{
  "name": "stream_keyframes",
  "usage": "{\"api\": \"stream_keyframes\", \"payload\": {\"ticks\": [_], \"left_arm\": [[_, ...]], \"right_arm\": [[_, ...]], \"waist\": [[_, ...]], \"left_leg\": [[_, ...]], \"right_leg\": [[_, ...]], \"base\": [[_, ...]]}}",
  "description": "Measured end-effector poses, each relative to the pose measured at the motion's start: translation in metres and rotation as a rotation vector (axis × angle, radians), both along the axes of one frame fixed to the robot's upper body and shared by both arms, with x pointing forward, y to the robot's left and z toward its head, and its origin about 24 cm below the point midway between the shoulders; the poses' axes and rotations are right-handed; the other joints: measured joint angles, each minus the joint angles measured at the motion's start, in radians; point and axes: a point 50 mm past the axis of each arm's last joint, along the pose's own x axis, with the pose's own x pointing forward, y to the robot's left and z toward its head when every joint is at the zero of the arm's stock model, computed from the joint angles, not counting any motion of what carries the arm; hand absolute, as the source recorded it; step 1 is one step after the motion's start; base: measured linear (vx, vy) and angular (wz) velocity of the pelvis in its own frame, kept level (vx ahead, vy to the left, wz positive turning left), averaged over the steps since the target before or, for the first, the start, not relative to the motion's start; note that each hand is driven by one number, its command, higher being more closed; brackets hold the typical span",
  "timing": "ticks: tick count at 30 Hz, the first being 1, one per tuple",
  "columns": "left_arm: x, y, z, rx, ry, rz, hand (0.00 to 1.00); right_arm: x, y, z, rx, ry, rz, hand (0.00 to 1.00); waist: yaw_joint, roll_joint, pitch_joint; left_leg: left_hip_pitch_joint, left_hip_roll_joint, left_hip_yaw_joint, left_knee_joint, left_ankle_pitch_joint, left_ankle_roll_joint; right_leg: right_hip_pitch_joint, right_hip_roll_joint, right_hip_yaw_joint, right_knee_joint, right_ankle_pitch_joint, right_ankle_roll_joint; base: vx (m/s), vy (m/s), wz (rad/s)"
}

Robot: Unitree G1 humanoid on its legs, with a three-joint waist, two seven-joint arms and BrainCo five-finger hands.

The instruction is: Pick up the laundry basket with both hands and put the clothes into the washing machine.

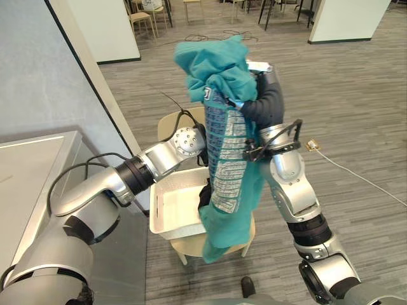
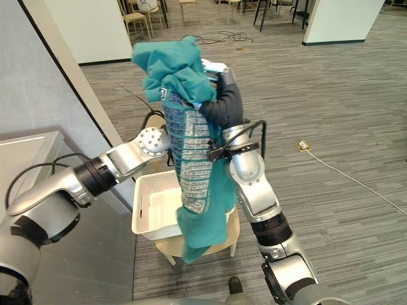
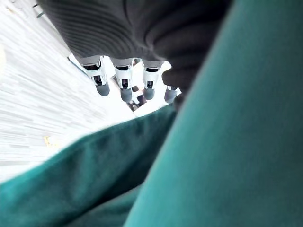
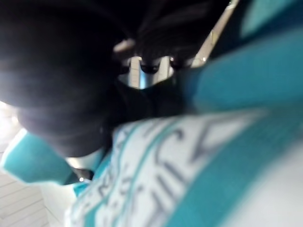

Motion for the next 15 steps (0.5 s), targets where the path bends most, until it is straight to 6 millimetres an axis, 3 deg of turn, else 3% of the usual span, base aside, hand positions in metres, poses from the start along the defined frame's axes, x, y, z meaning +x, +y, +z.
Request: {"api": "stream_keyframes", "payload": {"ticks": [4,15], "left_arm": [[-0.001,0.000,-0.004,-0.005,0.011,0.005,1.00],[-0.005,-0.024,-0.001,-0.103,0.034,-0.013,1.00]], "right_arm": [[-0.001,0.002,-0.004,0.018,0.020,0.008,1.00],[0.000,-0.004,-0.005,-0.018,0.011,-0.019,1.00]], "waist": [[0.000,0.003,0.000],[-0.002,0.005,0.002]], "left_leg": [[-0.001,-0.004,-0.009,0.001,0.000,0.001],[-0.011,-0.009,-0.027,0.001,0.001,0.001]], "right_leg": [[0.003,-0.005,-0.003,0.000,-0.001,0.000],[-0.001,-0.011,-0.012,0.000,-0.001,0.001]], "base": [[-0.04,-0.010,0.05],[-0.01,-0.001,0.02]]}}
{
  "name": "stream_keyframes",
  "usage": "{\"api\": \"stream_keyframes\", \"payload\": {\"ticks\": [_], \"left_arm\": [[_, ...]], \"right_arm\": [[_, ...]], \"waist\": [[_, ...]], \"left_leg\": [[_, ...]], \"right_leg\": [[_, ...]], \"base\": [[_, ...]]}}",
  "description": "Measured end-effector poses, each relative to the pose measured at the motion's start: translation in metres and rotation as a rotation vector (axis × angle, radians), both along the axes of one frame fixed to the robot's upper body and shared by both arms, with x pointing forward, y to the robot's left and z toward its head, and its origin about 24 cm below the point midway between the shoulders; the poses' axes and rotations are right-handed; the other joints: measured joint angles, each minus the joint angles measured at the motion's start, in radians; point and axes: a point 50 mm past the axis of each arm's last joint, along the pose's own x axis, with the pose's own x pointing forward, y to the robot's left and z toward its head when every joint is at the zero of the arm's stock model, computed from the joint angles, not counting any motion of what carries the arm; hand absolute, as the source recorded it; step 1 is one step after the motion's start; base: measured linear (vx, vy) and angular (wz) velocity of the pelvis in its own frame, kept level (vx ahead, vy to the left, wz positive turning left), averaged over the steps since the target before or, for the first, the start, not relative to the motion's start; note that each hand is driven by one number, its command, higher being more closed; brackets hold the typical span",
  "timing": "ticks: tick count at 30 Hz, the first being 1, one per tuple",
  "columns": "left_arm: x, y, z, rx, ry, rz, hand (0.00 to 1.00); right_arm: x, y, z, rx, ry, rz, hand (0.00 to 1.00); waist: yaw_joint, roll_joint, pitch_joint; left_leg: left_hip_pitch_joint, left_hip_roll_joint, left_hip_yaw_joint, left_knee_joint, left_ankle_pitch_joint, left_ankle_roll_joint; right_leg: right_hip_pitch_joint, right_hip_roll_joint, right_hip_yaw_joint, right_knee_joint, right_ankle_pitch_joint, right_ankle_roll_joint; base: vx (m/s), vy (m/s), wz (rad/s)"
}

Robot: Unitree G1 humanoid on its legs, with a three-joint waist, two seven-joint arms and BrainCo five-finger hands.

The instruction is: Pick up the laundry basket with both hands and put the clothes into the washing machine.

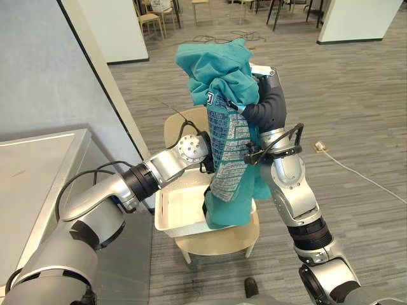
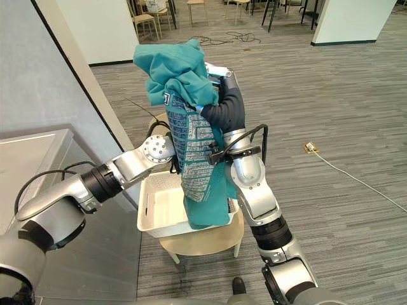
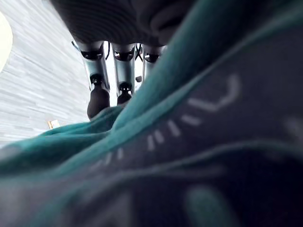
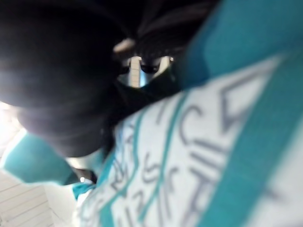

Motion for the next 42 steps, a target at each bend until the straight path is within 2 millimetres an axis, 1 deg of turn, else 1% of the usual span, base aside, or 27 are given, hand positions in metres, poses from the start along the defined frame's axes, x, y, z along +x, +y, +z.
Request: {"api": "stream_keyframes", "payload": {"ticks": [3,7,8,10,12,15,17,19,21,23,24,25,28,31,33,34,36,37,39,40,41,42], "left_arm": [[0.001,0.003,0.000,-0.043,0.014,0.021,1.00],[0.003,0.010,-0.010,-0.096,0.061,0.072,1.00],[0.004,0.015,-0.014,-0.125,0.083,0.096,1.00],[0.005,0.023,-0.018,-0.169,0.116,0.129,1.00],[0.008,0.037,-0.023,-0.230,0.147,0.195,1.00],[0.012,0.069,-0.031,-0.346,0.184,0.341,1.00],[0.012,0.083,-0.032,-0.404,0.184,0.403,1.00],[0.006,0.104,-0.029,-0.498,0.161,0.478,1.00],[0.001,0.115,-0.028,-0.541,0.145,0.518,1.00],[-0.007,0.134,-0.027,-0.607,0.117,0.584,1.00],[-0.009,0.139,-0.026,-0.625,0.111,0.601,1.00],[-0.014,0.151,-0.028,-0.668,0.103,0.644,1.00],[-0.021,0.164,-0.031,-0.717,0.096,0.701,1.00],[-0.033,0.180,-0.035,-0.749,0.072,0.765,1.00],[-0.042,0.194,-0.038,-0.787,0.044,0.833,1.00],[-0.045,0.197,-0.038,-0.797,0.037,0.848,1.00],[-0.057,0.211,-0.042,-0.834,0.013,0.914,1.00],[-0.060,0.215,-0.043,-0.845,0.005,0.936,1.00],[-0.073,0.226,-0.049,-0.893,-0.011,1.019,1.00],[-0.080,0.230,-0.055,-0.911,-0.008,1.065,1.00],[-0.084,0.232,-0.058,-0.917,-0.004,1.086,1.00],[-0.092,0.234,-0.065,-0.926,0.009,1.120,1.00]], "right_arm": [[0.000,-0.001,0.000,-0.003,0.000,-0.002,1.00],[0.001,-0.002,-0.003,-0.004,0.009,-0.009,1.00],[0.001,-0.004,-0.004,-0.002,0.016,-0.015,0.00],[0.002,-0.009,-0.005,0.006,0.020,-0.034,0.00],[0.004,-0.025,-0.007,0.029,0.030,-0.095,0.00],[0.005,-0.063,-0.016,0.039,0.057,-0.247,0.00],[0.003,-0.079,-0.022,0.047,0.076,-0.314,0.00],[-0.001,-0.103,-0.032,0.082,0.112,-0.413,0.00],[-0.005,-0.117,-0.037,0.104,0.129,-0.473,0.00],[-0.011,-0.136,-0.043,0.135,0.145,-0.556,0.00],[-0.013,-0.140,-0.044,0.140,0.148,-0.571,0.00],[-0.017,-0.148,-0.048,0.148,0.158,-0.606,0.00],[-0.023,-0.159,-0.053,0.156,0.174,-0.651,0.00],[-0.030,-0.169,-0.061,0.159,0.200,-0.691,0.00],[-0.037,-0.179,-0.069,0.160,0.225,-0.736,0.00],[-0.040,-0.182,-0.071,0.159,0.233,-0.748,0.00],[-0.051,-0.194,-0.082,0.157,0.273,-0.803,0.00],[-0.054,-0.197,-0.085,0.157,0.284,-0.818,0.00],[-0.065,-0.205,-0.097,0.179,0.328,-0.868,0.00],[-0.073,-0.210,-0.107,0.196,0.362,-0.901,0.00],[-0.076,-0.212,-0.112,0.206,0.384,-0.917,0.00],[-0.084,-0.216,-0.126,0.219,0.439,-0.950,0.00]], "waist": [[-0.001,0.000,0.000],[0.001,0.000,0.000],[0.001,0.000,0.000],[0.000,0.000,0.000],[0.002,-0.001,0.000],[0.004,-0.003,0.000],[0.005,-0.003,0.000],[0.007,-0.003,0.000],[0.009,-0.003,0.000],[0.013,-0.003,-0.001],[0.015,-0.003,-0.001],[0.021,-0.003,-0.001],[0.025,-0.005,-0.001],[0.027,-0.010,-0.004],[0.029,-0.016,-0.007],[0.029,-0.017,-0.007],[0.030,-0.022,-0.010],[0.030,-0.022,-0.010],[0.030,-0.023,-0.011],[0.030,-0.023,-0.011],[0.030,-0.024,-0.011],[0.030,-0.026,-0.013]], "left_leg": [[0.000,0.000,0.000,0.000,0.000,0.000],[0.000,0.000,0.000,0.003,0.000,0.000],[0.000,0.000,0.000,0.004,0.000,0.000],[0.000,0.000,0.000,0.004,0.000,0.000],[-0.001,0.001,-0.001,0.005,0.000,0.000],[-0.006,0.001,-0.012,0.006,0.000,0.000],[-0.007,0.002,-0.018,0.006,0.000,0.000],[-0.008,0.003,-0.026,0.005,0.000,0.000],[-0.007,0.003,-0.030,0.005,0.000,0.000],[-0.007,0.003,-0.037,0.005,0.000,0.000],[-0.008,0.003,-0.038,0.005,0.000,0.000],[-0.008,0.003,-0.040,0.005,0.000,0.000],[-0.009,0.003,-0.043,0.005,0.000,0.000],[-0.009,0.003,-0.045,0.005,0.000,0.000],[-0.009,0.003,-0.045,0.004,0.000,0.000],[-0.009,0.003,-0.045,0.004,0.000,0.000],[-0.009,0.003,-0.046,0.001,0.000,0.000],[-0.009,0.002,-0.046,0.001,0.000,0.000],[-0.009,0.003,-0.046,-0.001,0.000,0.000],[-0.009,0.002,-0.046,-0.002,0.000,0.000],[-0.009,0.003,-0.046,-0.002,0.000,0.000],[-0.008,0.003,-0.046,-0.003,0.000,0.000]], "right_leg": [[0.000,0.000,0.001,0.000,0.000,0.000],[0.001,0.000,0.002,0.000,0.000,0.000],[0.001,0.000,0.003,0.000,0.000,0.000],[0.001,0.000,0.003,0.000,0.000,0.000],[0.001,0.000,0.001,0.000,0.000,0.000],[0.004,0.000,-0.013,0.000,0.000,0.001],[0.006,0.000,-0.018,0.000,0.000,0.001],[0.009,0.001,-0.026,0.000,-0.001,0.002],[0.012,0.000,-0.032,0.000,-0.002,0.004],[0.015,0.000,-0.040,0.000,-0.003,0.005],[0.015,0.000,-0.040,0.000,-0.003,0.005],[0.016,0.000,-0.042,0.000,-0.003,0.005],[0.017,-0.001,-0.046,0.000,-0.003,0.005],[0.017,-0.001,-0.047,0.000,-0.004,0.005],[0.017,-0.001,-0.047,0.000,-0.005,0.005],[0.017,-0.001,-0.048,0.000,-0.005,0.006],[0.016,-0.001,-0.049,0.000,-0.007,0.005],[0.016,-0.001,-0.049,0.000,-0.007,0.005],[0.015,-0.001,-0.049,0.000,-0.008,0.006],[0.015,-0.001,-0.049,-0.001,-0.009,0.007],[0.015,-0.001,-0.049,-0.001,-0.010,0.007],[0.015,-0.001,-0.049,-0.001,-0.011,0.006]], "base": [[0.00,0.000,0.00],[-0.02,-0.011,0.00],[0.00,0.000,0.00],[0.00,0.000,0.00],[-0.01,-0.008,0.02],[-0.02,-0.017,0.10],[-0.01,-0.016,0.10],[-0.01,-0.017,0.09],[-0.01,-0.012,0.10],[-0.02,-0.013,0.08],[-0.04,-0.017,0.04],[-0.03,-0.014,0.03],[-0.03,-0.014,0.04],[-0.03,-0.013,0.02],[0.00,0.000,0.00],[0.00,0.000,0.00],[0.00,0.000,0.00],[0.00,0.000,0.00],[0.00,0.000,0.00],[0.00,0.000,0.00],[0.00,0.000,0.00],[0.00,0.000,0.00]]}}
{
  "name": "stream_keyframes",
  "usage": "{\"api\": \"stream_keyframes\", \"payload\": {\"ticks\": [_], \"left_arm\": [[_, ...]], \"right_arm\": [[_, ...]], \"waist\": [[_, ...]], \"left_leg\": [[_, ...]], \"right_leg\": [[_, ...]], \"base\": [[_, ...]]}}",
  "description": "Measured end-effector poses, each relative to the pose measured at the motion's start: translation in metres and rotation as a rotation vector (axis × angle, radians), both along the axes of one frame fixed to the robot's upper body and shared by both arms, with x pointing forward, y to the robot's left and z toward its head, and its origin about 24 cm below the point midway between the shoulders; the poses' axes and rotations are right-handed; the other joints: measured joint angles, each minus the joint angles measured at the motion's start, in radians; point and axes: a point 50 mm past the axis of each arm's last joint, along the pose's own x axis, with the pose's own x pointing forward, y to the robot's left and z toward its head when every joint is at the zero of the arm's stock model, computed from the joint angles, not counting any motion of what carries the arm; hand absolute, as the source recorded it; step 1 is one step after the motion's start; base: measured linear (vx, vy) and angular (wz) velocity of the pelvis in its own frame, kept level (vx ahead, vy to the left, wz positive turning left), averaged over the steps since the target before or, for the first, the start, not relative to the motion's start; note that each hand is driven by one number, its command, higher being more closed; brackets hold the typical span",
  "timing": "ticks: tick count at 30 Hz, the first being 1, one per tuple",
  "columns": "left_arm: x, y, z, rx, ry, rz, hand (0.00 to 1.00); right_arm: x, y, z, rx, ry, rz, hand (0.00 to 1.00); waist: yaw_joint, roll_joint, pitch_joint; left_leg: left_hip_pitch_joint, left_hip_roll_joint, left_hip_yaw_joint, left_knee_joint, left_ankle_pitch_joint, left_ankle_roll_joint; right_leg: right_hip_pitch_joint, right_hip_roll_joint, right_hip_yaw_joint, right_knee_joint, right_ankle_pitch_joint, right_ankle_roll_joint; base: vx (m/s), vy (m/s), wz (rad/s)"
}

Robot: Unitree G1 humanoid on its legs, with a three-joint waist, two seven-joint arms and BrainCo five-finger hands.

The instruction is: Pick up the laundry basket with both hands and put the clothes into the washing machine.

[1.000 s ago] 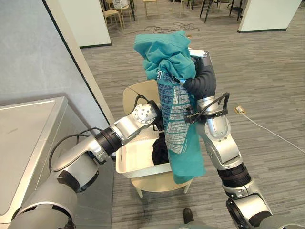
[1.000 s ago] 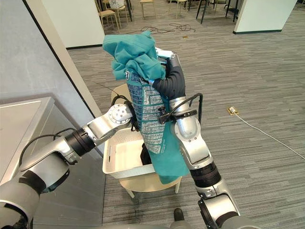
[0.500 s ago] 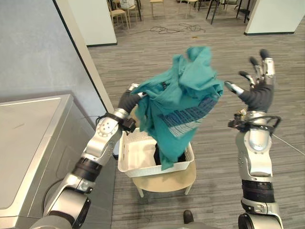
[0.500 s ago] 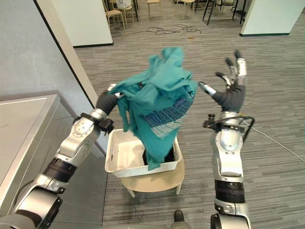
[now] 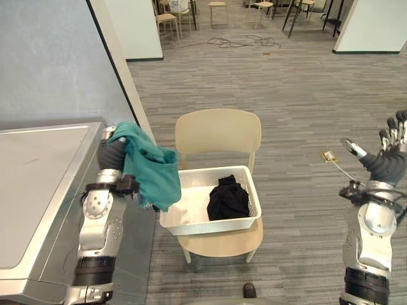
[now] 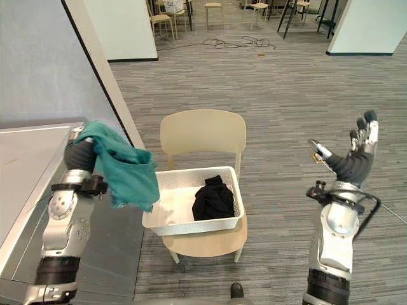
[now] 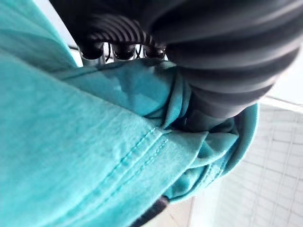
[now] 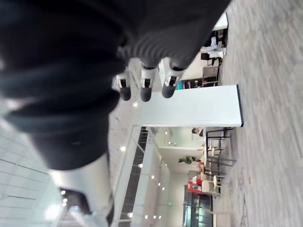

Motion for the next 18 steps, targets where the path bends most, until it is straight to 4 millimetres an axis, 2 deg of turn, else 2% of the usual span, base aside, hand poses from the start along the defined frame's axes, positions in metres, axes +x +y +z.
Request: {"api": "stream_keyframes", "payload": {"ticks": [3,5,7,9,12,14,16,18], "left_arm": [[-0.020,0.005,-0.020,-0.054,0.058,0.073,1.00],[-0.040,0.009,-0.040,-0.084,0.134,0.141,1.00],[-0.052,0.008,-0.053,-0.117,0.184,0.170,1.00],[-0.070,0.004,-0.072,-0.171,0.261,0.199,1.00],[-0.086,0.001,-0.093,-0.215,0.352,0.230,1.00],[-0.097,-0.001,-0.113,-0.252,0.444,0.246,1.00],[-0.103,-0.003,-0.133,-0.283,0.530,0.251,1.00],[-0.115,-0.006,-0.160,-0.322,0.661,0.271,1.00]], "right_arm": [[-0.023,-0.003,-0.039,0.105,0.125,-0.074,0.00],[-0.045,0.003,-0.070,0.202,0.235,-0.116,0.00],[-0.061,0.009,-0.087,0.254,0.299,-0.128,0.00],[-0.079,0.016,-0.105,0.300,0.391,-0.118,0.00],[-0.092,0.027,-0.117,0.373,0.428,-0.095,0.00],[-0.095,0.037,-0.130,0.427,0.469,-0.058,0.00],[-0.099,0.044,-0.148,0.485,0.526,-0.048,0.00],[-0.111,0.050,-0.172,0.589,0.595,-0.070,0.00]], "waist": [[0.001,-0.004,-0.003],[0.001,-0.005,-0.005],[0.004,-0.005,-0.006],[0.021,-0.006,-0.007],[0.030,-0.009,-0.015],[0.034,-0.009,-0.036],[0.045,-0.009,-0.041],[0.058,-0.007,-0.041]], "left_leg": [[0.000,0.001,0.000,-0.003,0.000,0.000],[0.002,0.001,0.001,-0.005,0.000,0.000],[0.004,0.002,0.004,-0.005,0.000,0.000],[0.016,0.011,0.025,-0.003,-0.002,0.001],[0.029,0.017,0.025,0.003,-0.014,0.001],[0.027,0.021,0.027,0.007,-0.024,0.001],[0.029,0.025,0.032,0.009,-0.027,-0.001],[0.031,0.031,0.044,0.010,-0.032,-0.005]], "right_leg": [[0.000,0.000,-0.001,0.000,-0.003,-0.001],[-0.001,0.000,0.000,0.000,-0.005,0.000],[0.001,0.000,0.000,0.000,-0.007,-0.001],[0.012,0.000,0.001,0.001,-0.008,0.000],[0.040,0.001,-0.010,0.001,-0.025,0.000],[0.040,0.001,-0.020,0.001,-0.033,-0.003],[0.042,0.001,-0.025,0.001,-0.034,-0.004],[0.043,0.001,-0.045,0.001,-0.034,-0.004]], "base": [[0.00,0.000,0.00],[0.00,0.000,0.00],[0.00,0.000,0.00],[0.00,-0.004,-0.02],[-0.04,-0.012,0.05],[-0.02,-0.006,0.01],[-0.02,-0.009,-0.04],[-0.03,-0.019,-0.12]]}}
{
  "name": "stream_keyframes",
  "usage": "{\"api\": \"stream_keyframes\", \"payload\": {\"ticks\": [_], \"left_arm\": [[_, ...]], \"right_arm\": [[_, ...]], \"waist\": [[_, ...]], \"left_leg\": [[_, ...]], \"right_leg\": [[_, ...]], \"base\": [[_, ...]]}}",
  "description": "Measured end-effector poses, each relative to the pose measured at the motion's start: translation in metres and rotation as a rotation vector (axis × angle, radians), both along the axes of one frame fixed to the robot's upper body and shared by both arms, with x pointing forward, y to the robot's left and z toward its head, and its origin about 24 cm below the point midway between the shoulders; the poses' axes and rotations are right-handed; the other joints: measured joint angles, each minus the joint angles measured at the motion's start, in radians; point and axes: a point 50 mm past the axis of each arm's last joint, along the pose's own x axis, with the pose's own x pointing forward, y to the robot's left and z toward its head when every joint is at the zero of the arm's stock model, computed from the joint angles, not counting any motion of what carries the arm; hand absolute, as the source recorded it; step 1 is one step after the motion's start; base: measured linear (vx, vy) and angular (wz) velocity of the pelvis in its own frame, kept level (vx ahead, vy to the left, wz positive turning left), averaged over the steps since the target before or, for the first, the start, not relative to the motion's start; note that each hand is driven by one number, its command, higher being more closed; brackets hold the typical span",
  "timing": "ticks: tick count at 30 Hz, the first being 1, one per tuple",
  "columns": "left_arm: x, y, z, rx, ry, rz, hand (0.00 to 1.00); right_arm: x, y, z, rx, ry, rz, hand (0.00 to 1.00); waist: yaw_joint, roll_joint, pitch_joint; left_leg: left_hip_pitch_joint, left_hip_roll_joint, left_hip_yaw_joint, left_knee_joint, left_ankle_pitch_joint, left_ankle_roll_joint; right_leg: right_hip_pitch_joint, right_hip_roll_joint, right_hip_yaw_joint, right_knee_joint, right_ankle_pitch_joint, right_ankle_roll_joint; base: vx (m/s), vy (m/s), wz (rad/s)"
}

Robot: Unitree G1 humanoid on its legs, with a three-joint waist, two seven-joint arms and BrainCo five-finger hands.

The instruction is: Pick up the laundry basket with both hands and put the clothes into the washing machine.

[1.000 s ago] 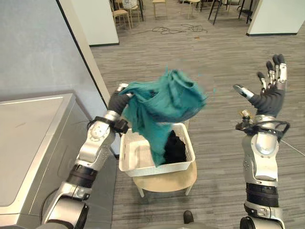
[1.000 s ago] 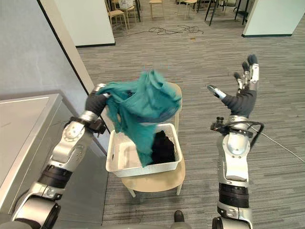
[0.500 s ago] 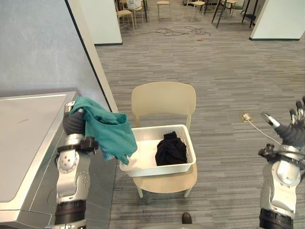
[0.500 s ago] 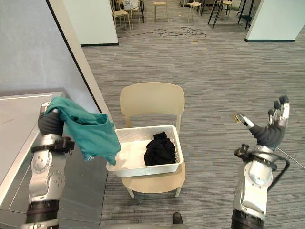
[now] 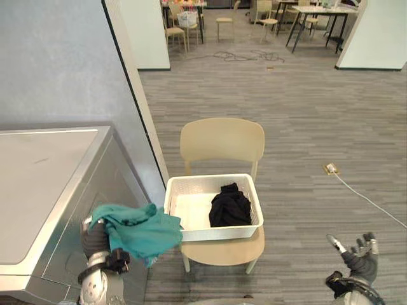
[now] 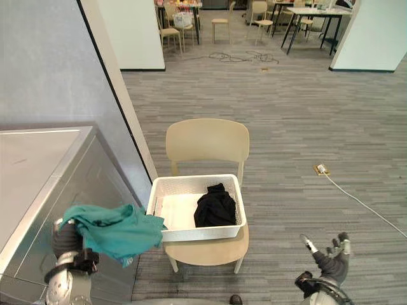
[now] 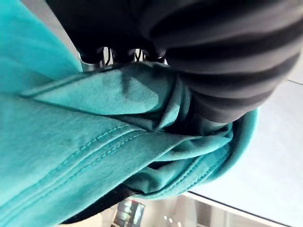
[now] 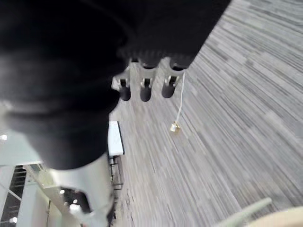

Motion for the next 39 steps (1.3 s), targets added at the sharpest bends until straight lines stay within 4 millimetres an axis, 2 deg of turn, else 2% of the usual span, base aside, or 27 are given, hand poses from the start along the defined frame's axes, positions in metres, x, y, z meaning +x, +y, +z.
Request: {"api": "stream_keyframes", "payload": {"ticks": [4,7,11,17,18,24,31,33,34,35,37,39], "left_arm": [[-0.021,-0.011,-0.039,-0.092,0.191,0.021,1.00],[-0.029,-0.018,-0.057,-0.131,0.290,0.015,1.00],[-0.026,-0.023,-0.067,-0.161,0.329,0.005,1.00],[-0.022,-0.030,-0.074,-0.192,0.355,-0.008,1.00],[-0.016,-0.036,-0.077,-0.207,0.363,-0.032,1.00],[-0.016,-0.036,-0.077,-0.206,0.363,-0.032,1.00],[-0.017,-0.032,-0.076,-0.211,0.356,-0.018,1.00],[-0.017,-0.032,-0.076,-0.226,0.344,-0.003,1.00],[-0.014,-0.030,-0.073,-0.233,0.318,0.011,1.00],[-0.010,-0.026,-0.067,-0.230,0.280,0.023,1.00],[-0.002,-0.017,-0.050,-0.205,0.186,0.047,1.00],[0.007,0.000,-0.028,-0.158,0.072,0.101,1.00]], "right_arm": [[-0.021,0.009,-0.030,0.121,0.110,-0.052,0.00],[-0.036,0.017,-0.049,0.212,0.182,-0.097,0.00],[-0.050,0.026,-0.068,0.329,0.239,-0.147,0.00],[-0.051,0.032,-0.079,0.417,0.268,-0.168,0.00],[-0.034,0.041,-0.085,0.466,0.276,-0.144,0.00],[-0.035,0.040,-0.085,0.465,0.276,-0.148,0.00],[-0.050,0.039,-0.090,0.519,0.285,-0.230,0.00],[-0.053,0.038,-0.091,0.534,0.289,-0.241,0.00],[-0.053,0.037,-0.092,0.541,0.294,-0.244,0.00],[-0.053,0.038,-0.093,0.550,0.297,-0.238,0.00],[-0.053,0.040,-0.093,0.554,0.299,-0.222,0.00],[-0.040,0.044,-0.092,0.552,0.284,-0.159,0.00]], "waist": [[-0.001,0.000,0.001],[0.005,-0.003,0.001],[0.024,-0.011,-0.003],[0.023,-0.009,-0.002],[0.024,-0.013,0.037],[0.024,-0.013,0.037],[0.024,-0.012,0.042],[0.023,-0.002,0.050],[0.023,-0.010,0.058],[0.023,-0.004,0.067],[0.024,-0.010,0.074],[0.036,-0.005,0.097]], "left_leg": [[0.006,0.008,0.004,-0.001,-0.004,-0.004],[0.021,0.007,0.004,-0.002,-0.004,-0.005],[0.024,0.003,0.005,-0.005,-0.007,-0.003],[0.041,0.004,0.008,-0.016,-0.006,-0.004],[0.059,0.004,0.011,-0.030,-0.007,-0.004],[0.059,0.004,0.011,-0.028,-0.007,-0.004],[0.083,0.008,0.014,-0.017,-0.010,-0.007],[0.087,0.009,0.010,-0.011,-0.012,-0.007],[0.086,0.011,0.000,-0.006,-0.012,-0.007],[0.084,0.013,-0.012,-0.001,-0.012,-0.007],[0.051,0.016,-0.054,0.020,-0.016,-0.006],[-0.021,0.012,-0.113,0.069,-0.021,0.002]], "right_leg": [[0.005,0.002,-0.012,0.000,0.000,-0.002],[0.022,0.000,-0.017,0.000,-0.003,-0.006],[0.026,-0.004,-0.021,0.000,-0.011,0.003],[0.035,-0.002,-0.024,0.000,-0.013,0.004],[0.046,0.000,-0.026,0.000,-0.020,0.005],[0.047,0.000,-0.026,0.000,-0.020,0.005],[0.077,0.001,-0.027,0.000,-0.021,0.004],[0.086,0.001,-0.032,0.002,-0.023,0.002],[0.087,0.001,-0.040,0.016,-0.030,-0.001],[0.088,0.001,-0.053,0.032,-0.043,-0.001],[0.075,-0.004,-0.094,0.070,-0.072,-0.005],[0.025,-0.024,-0.165,0.162,-0.119,-0.007]], "base": [[0.00,-0.005,-0.02],[0.01,0.005,0.03],[0.01,0.005,0.02],[0.01,-0.001,0.00],[0.00,0.000,0.00],[0.00,0.000,0.00],[-0.02,-0.004,0.00],[-0.06,-0.020,0.08],[-0.05,-0.021,0.20],[-0.08,-0.035,0.43],[-0.11,-0.063,0.62],[-0.08,-0.048,0.83]]}}
